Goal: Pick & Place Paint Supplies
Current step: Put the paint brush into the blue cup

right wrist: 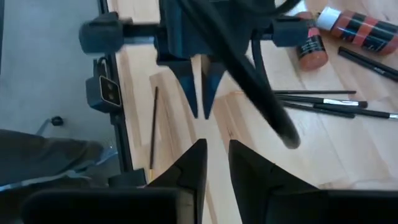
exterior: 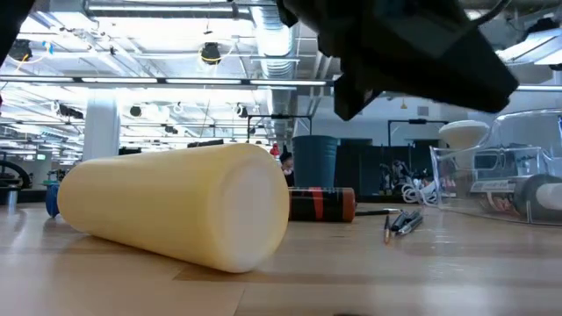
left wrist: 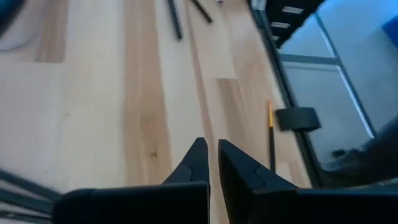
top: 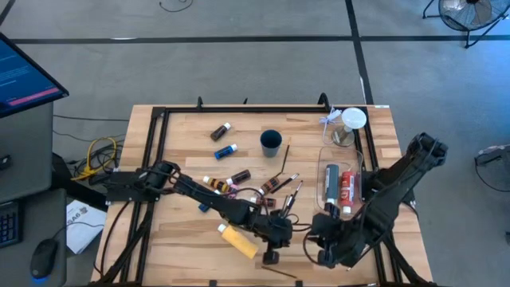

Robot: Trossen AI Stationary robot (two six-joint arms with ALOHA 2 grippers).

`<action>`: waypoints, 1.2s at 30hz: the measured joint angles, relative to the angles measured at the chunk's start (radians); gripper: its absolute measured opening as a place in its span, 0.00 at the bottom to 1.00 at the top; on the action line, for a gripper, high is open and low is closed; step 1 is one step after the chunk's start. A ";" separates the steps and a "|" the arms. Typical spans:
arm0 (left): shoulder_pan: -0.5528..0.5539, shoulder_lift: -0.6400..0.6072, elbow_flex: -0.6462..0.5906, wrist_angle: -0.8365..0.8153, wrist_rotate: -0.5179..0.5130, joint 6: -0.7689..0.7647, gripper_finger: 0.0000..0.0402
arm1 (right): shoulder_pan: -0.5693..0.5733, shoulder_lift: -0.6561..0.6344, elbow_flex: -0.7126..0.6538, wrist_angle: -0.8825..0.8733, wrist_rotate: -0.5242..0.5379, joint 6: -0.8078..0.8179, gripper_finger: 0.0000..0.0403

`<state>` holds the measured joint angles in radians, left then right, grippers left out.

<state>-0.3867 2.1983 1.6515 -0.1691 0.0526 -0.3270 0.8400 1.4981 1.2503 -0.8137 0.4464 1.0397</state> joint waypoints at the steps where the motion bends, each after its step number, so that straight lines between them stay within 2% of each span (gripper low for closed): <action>1: -0.003 0.000 0.001 -0.009 0.003 0.007 0.00 | 0.005 0.008 0.000 0.004 -0.002 0.000 0.15; 6: -0.015 0.000 0.000 -0.096 0.007 0.053 0.00 | 0.033 0.095 0.000 0.048 -0.065 0.000 0.15; 12: -0.039 0.000 0.000 -0.146 0.069 0.069 0.03 | 0.050 0.212 0.000 0.160 -0.186 0.016 0.15; 17: -0.095 -0.004 0.000 -0.150 0.076 0.106 0.09 | 0.049 0.240 0.000 0.195 -0.195 0.041 0.15; 19: -0.119 -0.023 0.000 -0.150 0.030 0.085 0.10 | 0.049 0.241 0.000 0.190 -0.193 0.038 0.15; 23: -0.153 -0.128 0.001 -0.185 -0.154 0.110 0.10 | 0.046 0.241 0.000 0.190 -0.176 0.035 0.15; 27: -0.142 -0.247 0.001 -0.360 -0.346 0.141 0.06 | 0.035 0.241 0.000 0.189 -0.132 0.034 0.15; 29: -0.115 -0.334 -0.001 -0.446 -0.374 0.125 0.02 | 0.025 0.241 0.000 0.189 -0.117 0.034 0.15; 31: -0.074 -0.441 -0.001 -0.463 -0.323 0.076 0.01 | 0.012 0.241 0.000 0.190 -0.108 0.034 0.15; 34: -0.007 -0.596 0.000 -0.399 -0.117 -0.001 0.00 | -0.013 0.241 0.000 0.190 -0.105 0.023 0.15; 36: 0.013 -0.689 -0.001 -0.292 0.008 0.000 0.00 | -0.032 0.241 0.000 0.193 -0.105 0.003 0.15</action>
<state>-0.3740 1.5091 1.6509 -0.4609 0.0611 -0.3272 0.8082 1.7393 1.2499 -0.6209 0.3412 1.0429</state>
